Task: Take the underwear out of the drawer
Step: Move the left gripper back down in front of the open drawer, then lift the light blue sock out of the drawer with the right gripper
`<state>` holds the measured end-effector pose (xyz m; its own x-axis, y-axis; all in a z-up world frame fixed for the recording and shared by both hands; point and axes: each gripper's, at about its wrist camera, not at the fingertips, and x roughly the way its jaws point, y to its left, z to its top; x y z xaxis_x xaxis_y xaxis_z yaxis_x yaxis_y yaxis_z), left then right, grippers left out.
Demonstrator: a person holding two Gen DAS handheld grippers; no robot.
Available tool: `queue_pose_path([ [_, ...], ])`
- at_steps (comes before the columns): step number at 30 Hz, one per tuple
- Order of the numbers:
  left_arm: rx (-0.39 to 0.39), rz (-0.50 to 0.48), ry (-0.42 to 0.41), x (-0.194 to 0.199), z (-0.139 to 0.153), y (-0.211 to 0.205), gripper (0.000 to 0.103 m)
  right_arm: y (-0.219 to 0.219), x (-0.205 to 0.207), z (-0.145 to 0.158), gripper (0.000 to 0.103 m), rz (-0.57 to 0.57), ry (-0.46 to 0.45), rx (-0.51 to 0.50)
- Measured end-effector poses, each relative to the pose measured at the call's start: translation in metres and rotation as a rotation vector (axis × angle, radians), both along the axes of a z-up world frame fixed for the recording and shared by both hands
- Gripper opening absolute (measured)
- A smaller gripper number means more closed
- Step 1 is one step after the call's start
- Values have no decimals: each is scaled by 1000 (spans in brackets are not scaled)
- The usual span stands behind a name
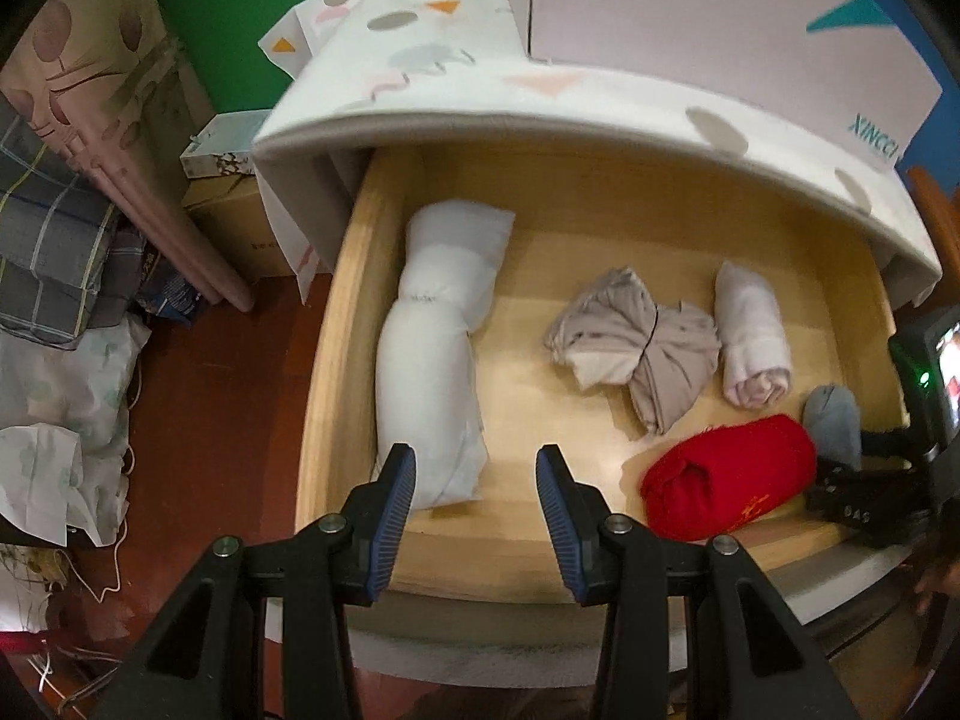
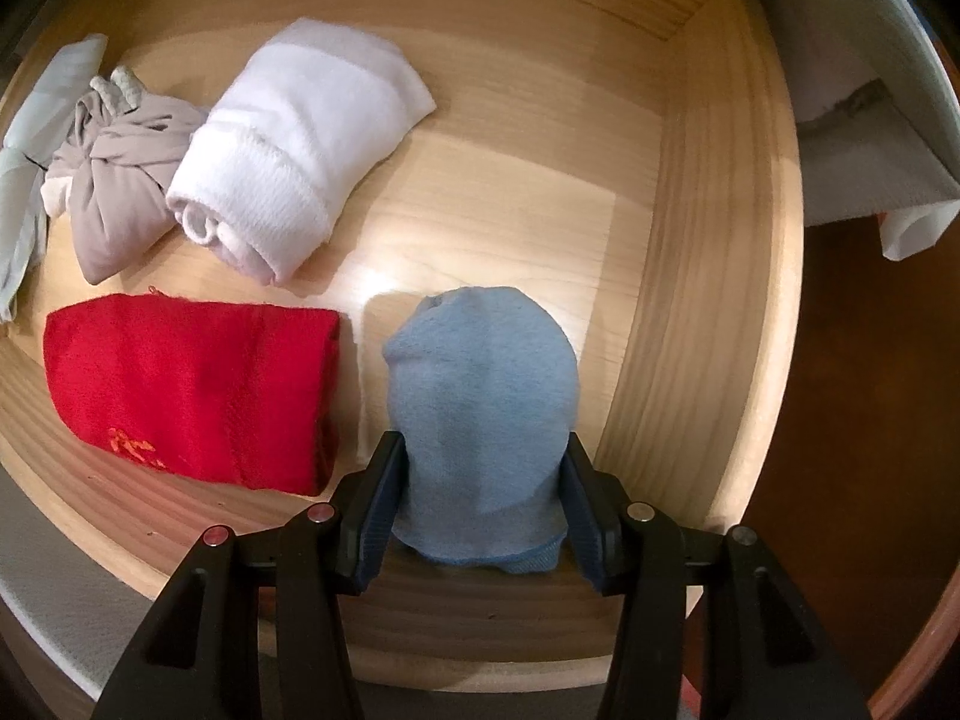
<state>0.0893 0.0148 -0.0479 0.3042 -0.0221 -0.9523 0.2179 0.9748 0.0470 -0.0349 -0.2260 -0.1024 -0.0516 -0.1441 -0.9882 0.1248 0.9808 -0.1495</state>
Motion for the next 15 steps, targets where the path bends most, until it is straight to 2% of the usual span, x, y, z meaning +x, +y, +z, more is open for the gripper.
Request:
queue_pose_path([
  [6,-33,39,35,-2,-15,4,43,7,3,-1,47,-1,2,-4],
  [15,-62,125,20,-1,-15,20,43,11,-6,6,44,4,-18,-13],
])
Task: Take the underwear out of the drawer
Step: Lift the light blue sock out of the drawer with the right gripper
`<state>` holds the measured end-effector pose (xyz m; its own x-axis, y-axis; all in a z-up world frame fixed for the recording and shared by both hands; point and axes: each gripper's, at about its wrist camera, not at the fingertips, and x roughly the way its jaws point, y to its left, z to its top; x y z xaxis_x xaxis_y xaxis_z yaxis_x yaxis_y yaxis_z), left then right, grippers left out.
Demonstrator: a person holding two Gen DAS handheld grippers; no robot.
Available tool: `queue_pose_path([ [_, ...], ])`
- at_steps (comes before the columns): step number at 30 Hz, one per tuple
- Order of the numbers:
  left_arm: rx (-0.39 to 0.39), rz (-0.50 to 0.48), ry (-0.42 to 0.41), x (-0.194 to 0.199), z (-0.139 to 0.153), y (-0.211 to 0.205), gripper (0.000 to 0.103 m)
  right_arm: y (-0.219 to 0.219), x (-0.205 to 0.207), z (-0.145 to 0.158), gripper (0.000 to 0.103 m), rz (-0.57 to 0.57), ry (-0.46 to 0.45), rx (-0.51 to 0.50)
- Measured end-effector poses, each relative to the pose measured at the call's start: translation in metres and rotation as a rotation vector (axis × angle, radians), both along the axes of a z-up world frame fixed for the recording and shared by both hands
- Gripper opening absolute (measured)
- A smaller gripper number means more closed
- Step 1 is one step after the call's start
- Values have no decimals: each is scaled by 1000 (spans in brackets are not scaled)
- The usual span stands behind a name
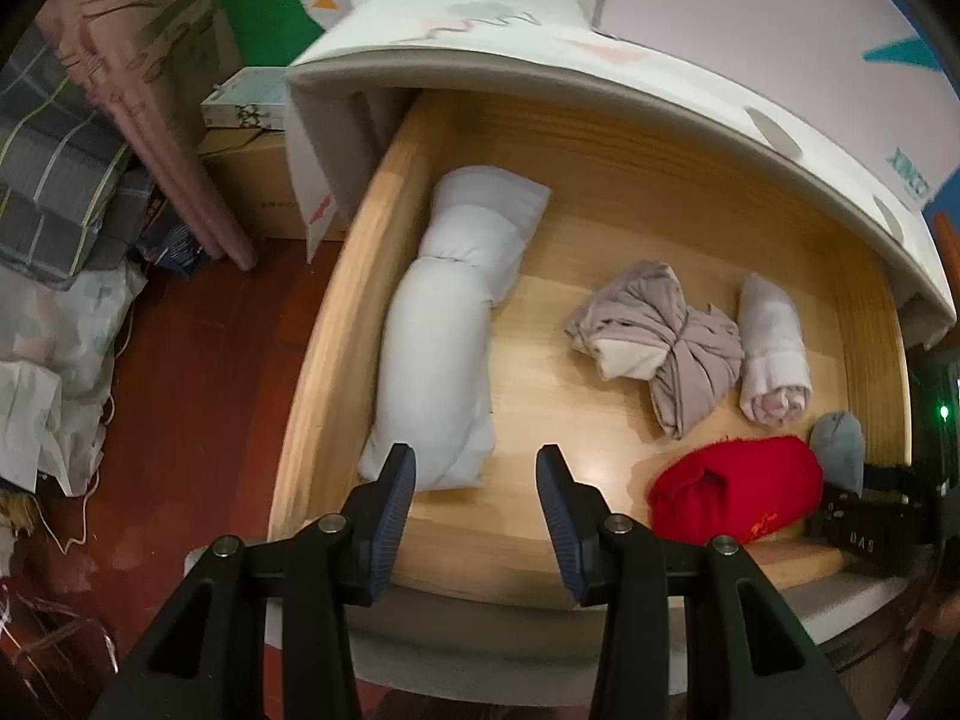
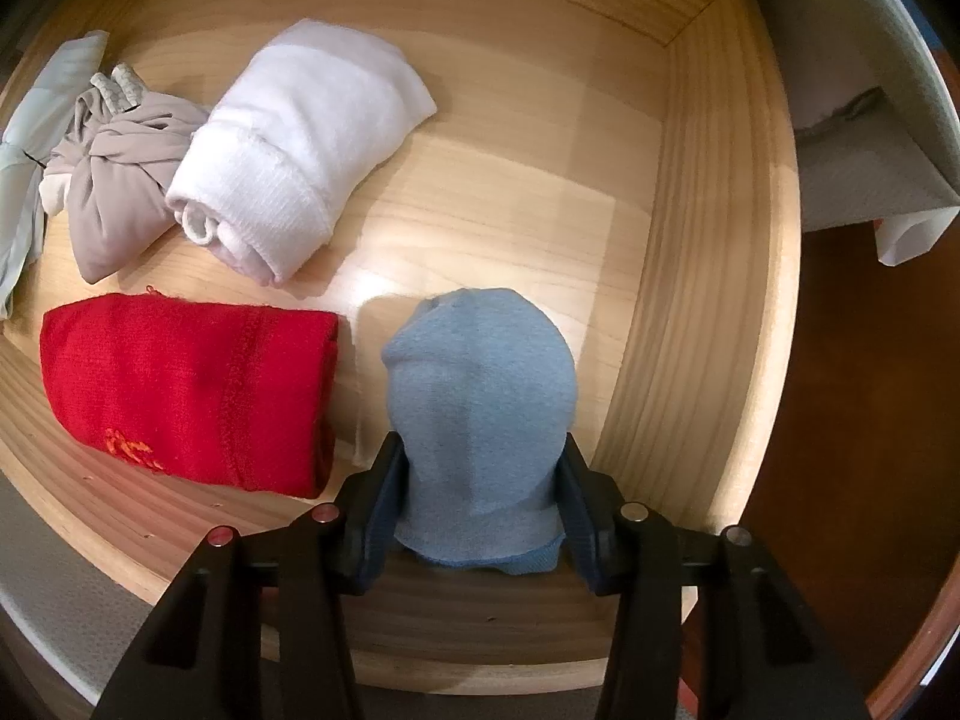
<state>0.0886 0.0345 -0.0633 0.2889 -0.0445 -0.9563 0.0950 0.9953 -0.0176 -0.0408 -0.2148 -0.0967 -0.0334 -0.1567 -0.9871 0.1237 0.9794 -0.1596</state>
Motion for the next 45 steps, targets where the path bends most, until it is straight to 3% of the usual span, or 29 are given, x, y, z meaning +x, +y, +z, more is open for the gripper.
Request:
queue_pose_path([
  [5,-20,36,-33,1,4,6,43,4,-3,4,40,-2,-21,-4],
  [12,11,-9,-80,-3,10,-3,43,11,-8,17,33,12,-77,-21],
  [17,27,-17,-91,-5,11,-5,43,12,-14,33,32,-4,-154,5],
  [27,28,-20,-88,-5,10,-5,43,13,-19,66,32,-30,-213,82],
  [38,28,-22,-84,-4,10,-5,43,20,-20,137,32,-3,-305,106],
  [45,38,-26,-81,-4,8,-7,43,5,-15,209,32,32,-403,116],
])
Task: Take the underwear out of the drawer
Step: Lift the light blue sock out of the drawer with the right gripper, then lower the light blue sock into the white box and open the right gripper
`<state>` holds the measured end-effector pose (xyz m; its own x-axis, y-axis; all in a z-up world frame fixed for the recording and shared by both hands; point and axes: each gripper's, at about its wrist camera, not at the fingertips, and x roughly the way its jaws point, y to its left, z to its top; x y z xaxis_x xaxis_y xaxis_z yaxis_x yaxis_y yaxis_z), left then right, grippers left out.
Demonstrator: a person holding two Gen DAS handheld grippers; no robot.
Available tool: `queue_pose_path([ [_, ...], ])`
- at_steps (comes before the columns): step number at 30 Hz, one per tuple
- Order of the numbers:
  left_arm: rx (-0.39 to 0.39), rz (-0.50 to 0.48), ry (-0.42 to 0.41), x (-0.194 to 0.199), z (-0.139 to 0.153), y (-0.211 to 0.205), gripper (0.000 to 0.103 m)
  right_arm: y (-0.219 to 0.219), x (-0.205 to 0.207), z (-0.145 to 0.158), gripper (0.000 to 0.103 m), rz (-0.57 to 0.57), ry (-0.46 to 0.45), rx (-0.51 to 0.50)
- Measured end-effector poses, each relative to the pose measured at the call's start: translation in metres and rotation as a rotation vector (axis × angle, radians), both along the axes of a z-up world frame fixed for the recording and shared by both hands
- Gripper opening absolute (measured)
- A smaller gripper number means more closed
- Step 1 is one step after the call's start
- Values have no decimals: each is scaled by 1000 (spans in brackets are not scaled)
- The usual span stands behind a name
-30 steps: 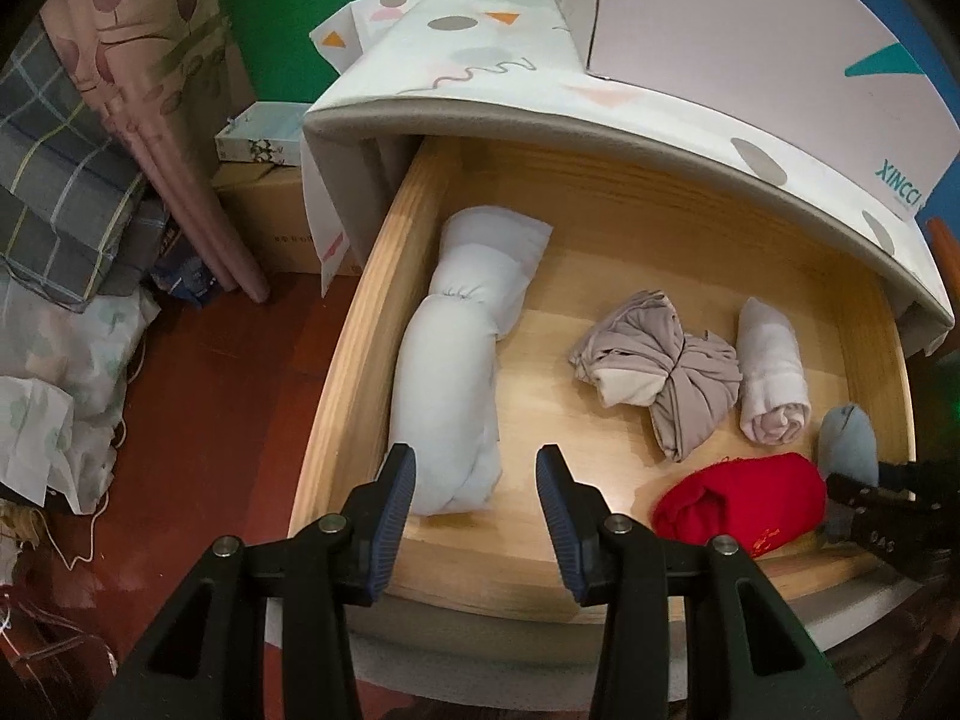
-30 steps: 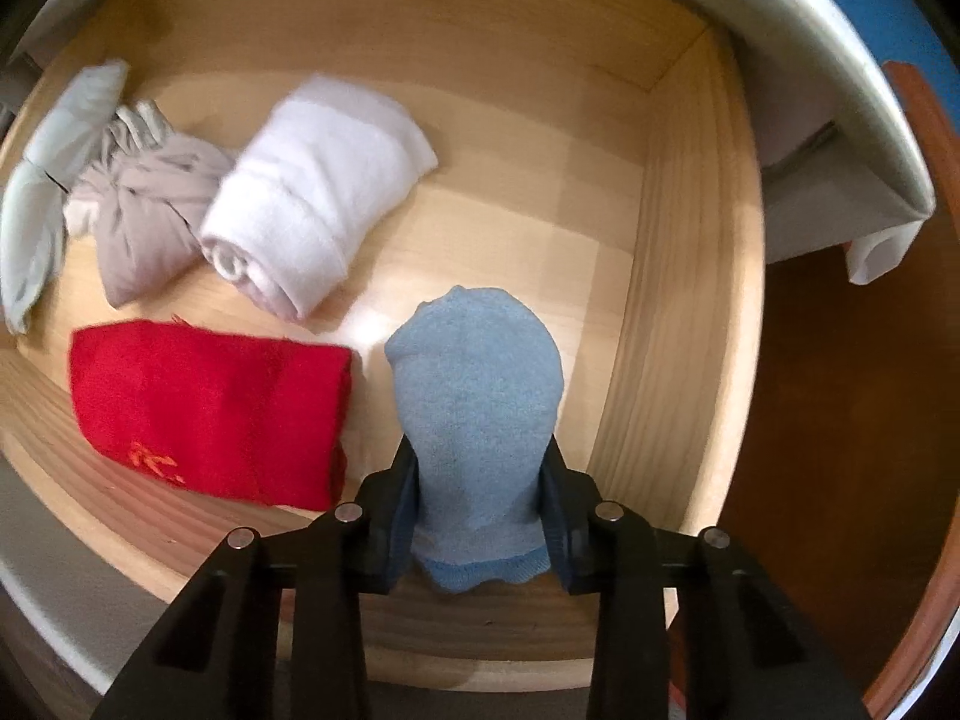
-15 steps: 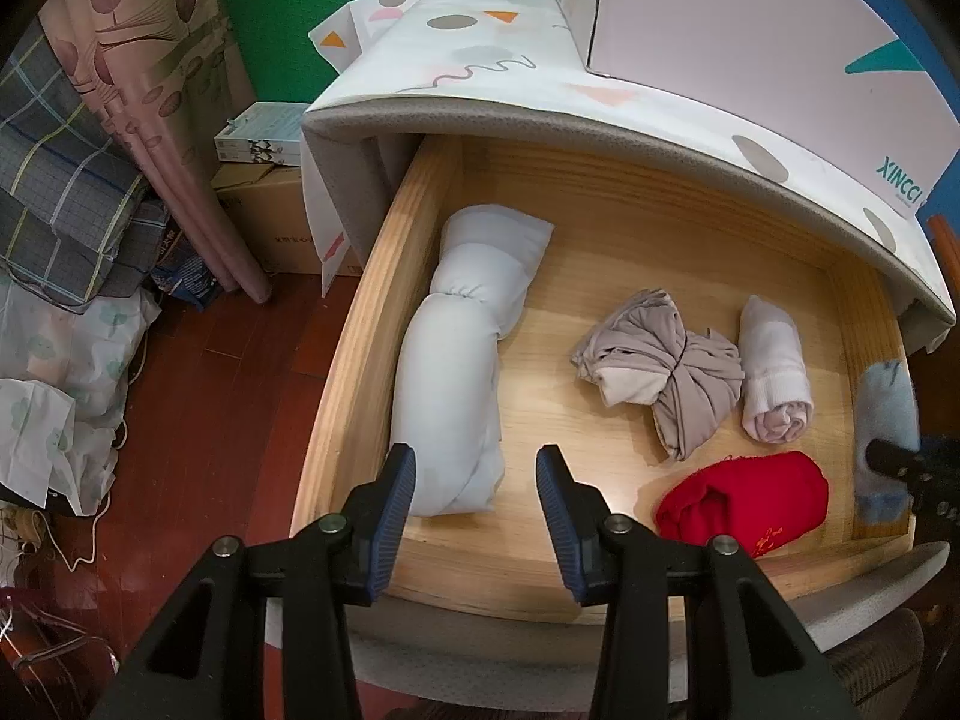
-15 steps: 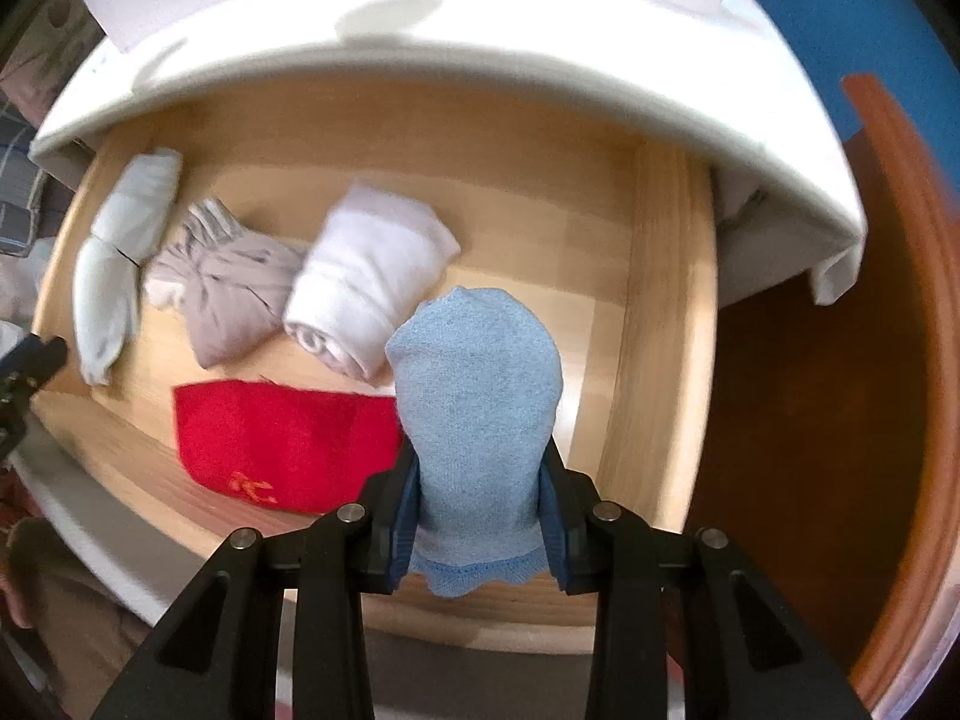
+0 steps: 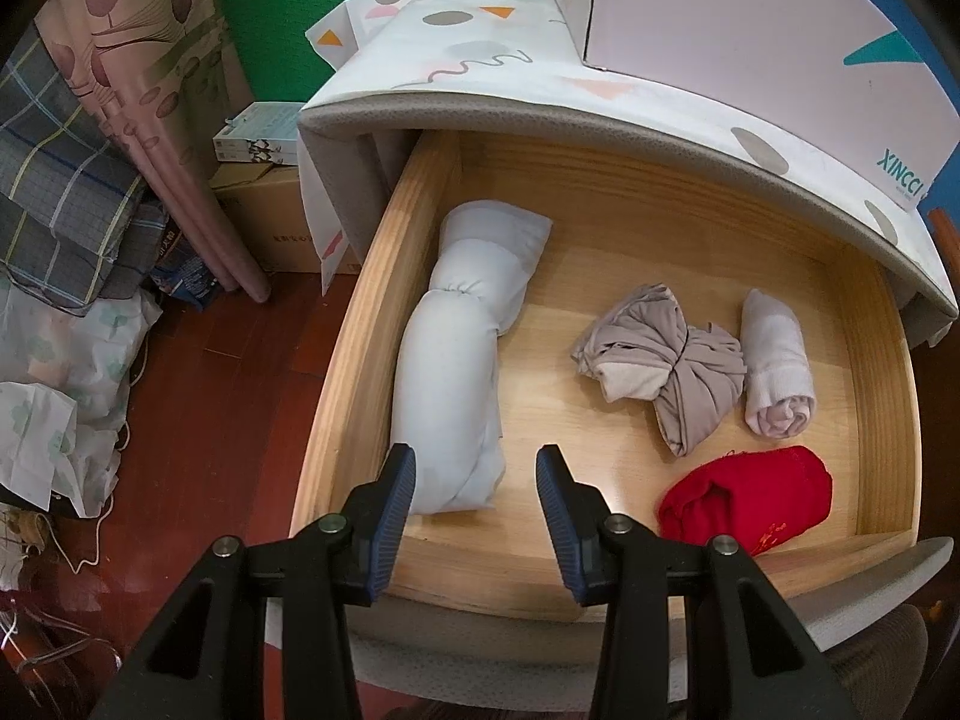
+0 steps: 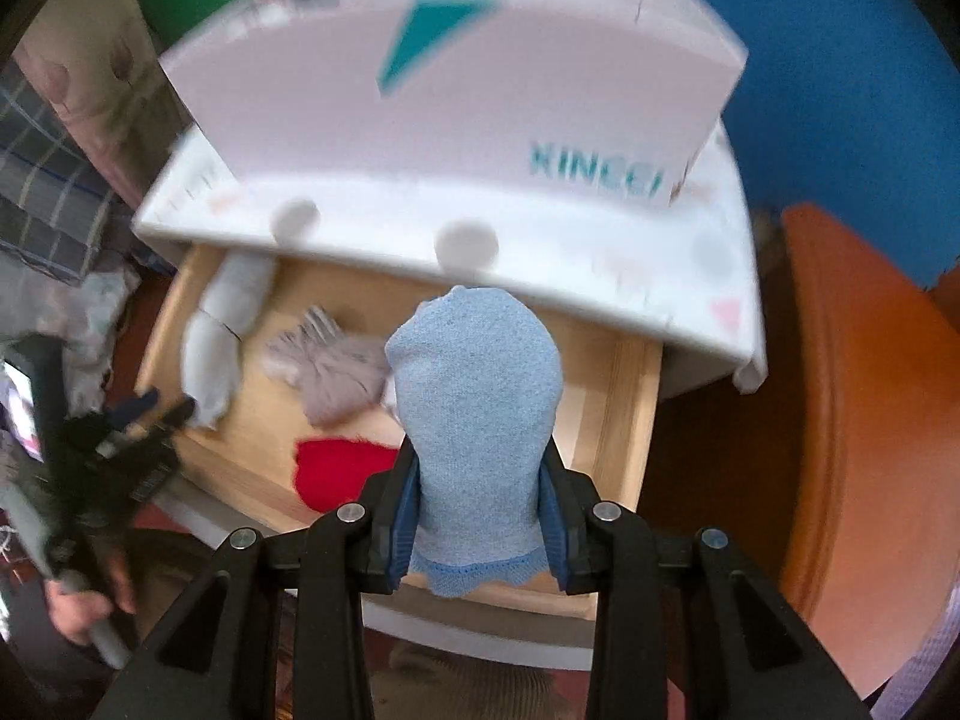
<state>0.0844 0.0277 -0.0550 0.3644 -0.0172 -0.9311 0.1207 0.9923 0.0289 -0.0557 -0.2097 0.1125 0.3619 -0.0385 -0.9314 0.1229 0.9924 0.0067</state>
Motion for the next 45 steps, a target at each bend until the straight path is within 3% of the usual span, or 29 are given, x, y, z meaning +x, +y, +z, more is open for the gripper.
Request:
queue_pose_path([
  [8,-5,0,3,0,1,1,43,-8,41,73,32,-20,-155,-26],
  [14,-4,-4,-12,-2,3,0,43,-22,88,100,32,-59,-204,-72],
  [22,-11,-14,-19,-2,4,-2,43,-42,150,91,32,-113,-167,-120],
  [29,-7,-28,-17,-2,4,-8,43,-63,181,66,32,-162,-119,-88],
  [38,3,-35,-20,-3,4,-12,43,-78,189,28,36,-193,-46,-69],
  [45,11,-32,-15,-3,3,-11,43,-71,172,41,38,-167,-96,-76],
])
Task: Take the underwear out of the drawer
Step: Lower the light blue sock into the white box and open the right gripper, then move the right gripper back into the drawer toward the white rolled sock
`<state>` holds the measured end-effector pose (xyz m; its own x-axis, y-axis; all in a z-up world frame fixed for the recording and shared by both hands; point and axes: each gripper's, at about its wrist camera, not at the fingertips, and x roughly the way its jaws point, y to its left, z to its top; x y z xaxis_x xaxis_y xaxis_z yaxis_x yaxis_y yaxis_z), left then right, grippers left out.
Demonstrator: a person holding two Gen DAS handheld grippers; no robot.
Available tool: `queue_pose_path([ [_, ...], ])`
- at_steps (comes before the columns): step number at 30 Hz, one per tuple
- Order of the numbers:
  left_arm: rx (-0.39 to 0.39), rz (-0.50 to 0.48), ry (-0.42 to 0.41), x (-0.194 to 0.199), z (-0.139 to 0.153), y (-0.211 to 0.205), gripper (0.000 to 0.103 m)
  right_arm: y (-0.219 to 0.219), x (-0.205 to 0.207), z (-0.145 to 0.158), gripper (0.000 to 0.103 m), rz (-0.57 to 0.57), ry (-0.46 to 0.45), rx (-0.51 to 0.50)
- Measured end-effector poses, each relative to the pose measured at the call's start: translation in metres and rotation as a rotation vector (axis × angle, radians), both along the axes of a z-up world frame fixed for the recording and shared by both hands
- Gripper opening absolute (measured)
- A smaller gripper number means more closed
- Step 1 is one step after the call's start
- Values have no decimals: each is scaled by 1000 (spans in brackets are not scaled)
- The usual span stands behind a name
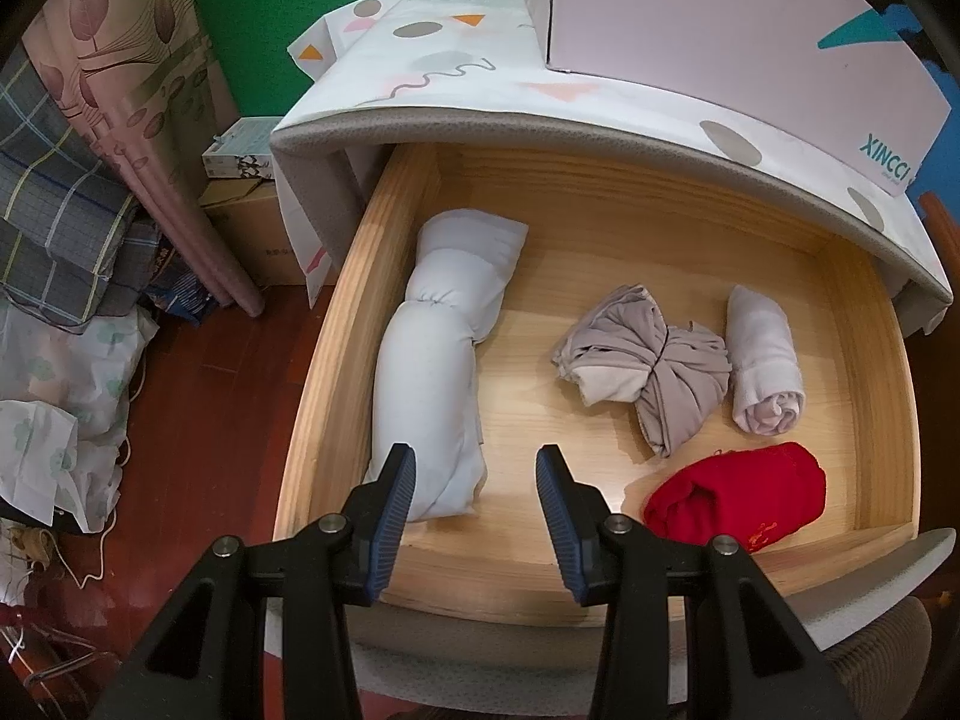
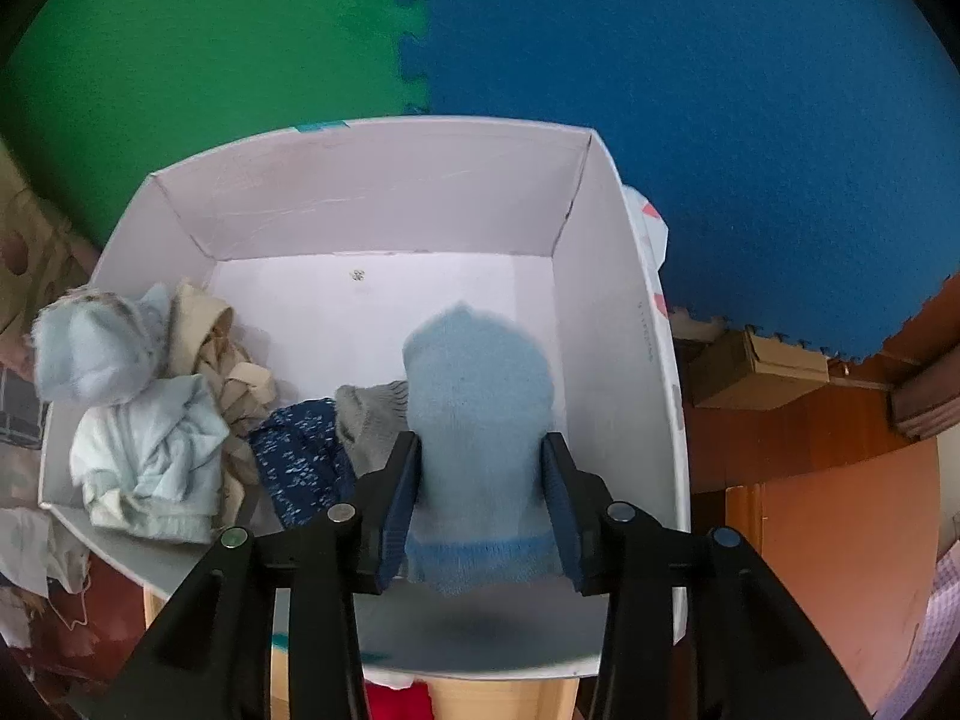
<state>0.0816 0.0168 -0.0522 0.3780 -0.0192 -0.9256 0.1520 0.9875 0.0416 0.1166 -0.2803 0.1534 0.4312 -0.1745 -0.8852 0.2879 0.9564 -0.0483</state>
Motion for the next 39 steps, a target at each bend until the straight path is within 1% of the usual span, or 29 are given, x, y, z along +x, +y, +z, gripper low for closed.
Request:
queue_pose_path([
  [4,4,4,8,0,-1,1,43,10,-18,19,39,44,-26,2],
  [7,4,9,17,1,-2,3,43,19,-38,27,39,90,-27,12],
  [10,6,18,15,1,-2,5,43,28,-64,26,39,122,-20,33],
  [14,14,39,0,0,1,10,43,37,-97,13,39,149,0,50],
  [19,22,58,2,0,0,14,43,45,-129,-19,38,177,55,79],
  [21,25,62,2,1,0,14,43,50,-133,-33,39,190,80,97],
  [24,31,59,5,1,0,13,43,61,-138,-64,38,202,126,120],
  [25,32,59,4,1,0,13,43,66,-138,-78,38,205,145,132],
  [30,14,63,7,2,0,16,43,86,-130,-128,38,214,213,160],
  [34,6,62,10,2,0,17,43,95,-120,-154,38,203,226,159],
  [39,-5,59,13,3,-1,17,43,97,-105,-178,38,161,213,165],
])
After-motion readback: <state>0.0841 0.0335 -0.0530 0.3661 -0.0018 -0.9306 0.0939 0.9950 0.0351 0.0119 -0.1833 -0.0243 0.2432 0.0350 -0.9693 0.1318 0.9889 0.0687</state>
